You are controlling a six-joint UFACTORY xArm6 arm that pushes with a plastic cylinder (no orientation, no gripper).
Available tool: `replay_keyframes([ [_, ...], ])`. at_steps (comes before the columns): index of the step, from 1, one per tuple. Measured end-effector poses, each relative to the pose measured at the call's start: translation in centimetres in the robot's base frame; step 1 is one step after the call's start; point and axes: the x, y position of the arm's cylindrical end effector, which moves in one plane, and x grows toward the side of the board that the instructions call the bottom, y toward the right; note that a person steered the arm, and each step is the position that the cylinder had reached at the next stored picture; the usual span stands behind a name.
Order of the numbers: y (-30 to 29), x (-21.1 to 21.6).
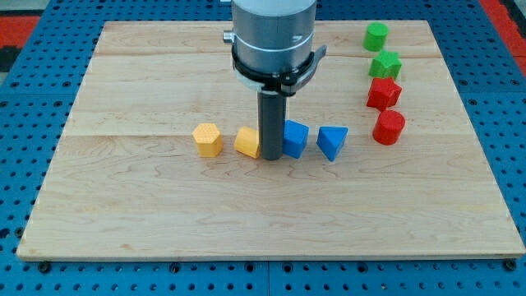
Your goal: Push the yellow heart to the left side of the board
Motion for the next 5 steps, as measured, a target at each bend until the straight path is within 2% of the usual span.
replay_keyframes([
  [1,-2.3,-2.1],
  [2,-9.2,-2.1],
  [3,-10.0,-2.4],
  [4,-6.2,-5.6],
  [5,-14.6,-6.5],
])
